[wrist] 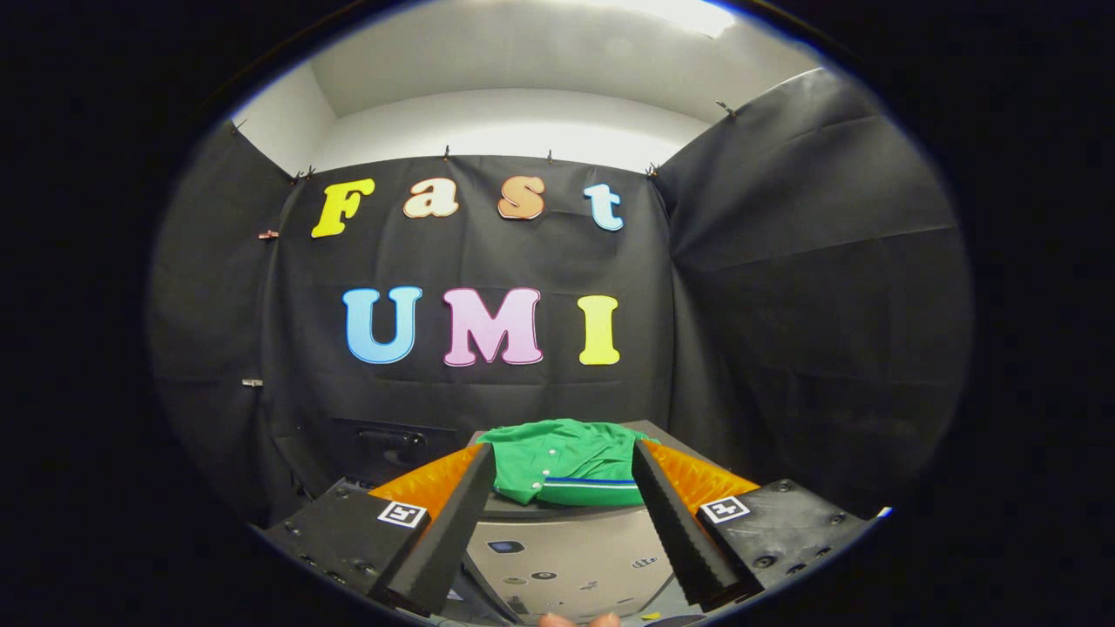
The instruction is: Put the clothes into the washing machine and then close the washing machine lid.
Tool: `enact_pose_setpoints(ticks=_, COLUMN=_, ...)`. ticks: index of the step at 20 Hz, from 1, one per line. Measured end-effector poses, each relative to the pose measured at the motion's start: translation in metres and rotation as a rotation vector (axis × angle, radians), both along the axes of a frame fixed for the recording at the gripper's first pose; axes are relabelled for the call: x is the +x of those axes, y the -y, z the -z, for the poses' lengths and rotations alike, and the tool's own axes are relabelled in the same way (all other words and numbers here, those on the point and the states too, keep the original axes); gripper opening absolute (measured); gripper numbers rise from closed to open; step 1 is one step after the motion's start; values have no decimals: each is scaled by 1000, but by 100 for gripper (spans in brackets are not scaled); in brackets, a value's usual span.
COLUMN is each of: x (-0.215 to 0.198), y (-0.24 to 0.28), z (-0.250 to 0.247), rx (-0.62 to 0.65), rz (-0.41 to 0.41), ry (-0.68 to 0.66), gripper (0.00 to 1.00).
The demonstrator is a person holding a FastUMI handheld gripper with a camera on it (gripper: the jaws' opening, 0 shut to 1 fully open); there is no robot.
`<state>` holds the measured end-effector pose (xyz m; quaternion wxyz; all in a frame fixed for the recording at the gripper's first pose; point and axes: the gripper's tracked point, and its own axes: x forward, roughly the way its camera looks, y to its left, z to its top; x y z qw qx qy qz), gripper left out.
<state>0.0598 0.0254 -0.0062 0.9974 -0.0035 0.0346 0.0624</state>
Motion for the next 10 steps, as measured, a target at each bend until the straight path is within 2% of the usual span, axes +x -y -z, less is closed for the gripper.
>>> enact_pose_setpoints(ticks=5, x=83, y=-15, z=22, rx=-32, rz=-94, ry=-149, gripper=98)
enact_pose_setpoints(ticks=10, x=159, y=-29, z=74, rx=17, rz=-94, ry=-399, gripper=99)
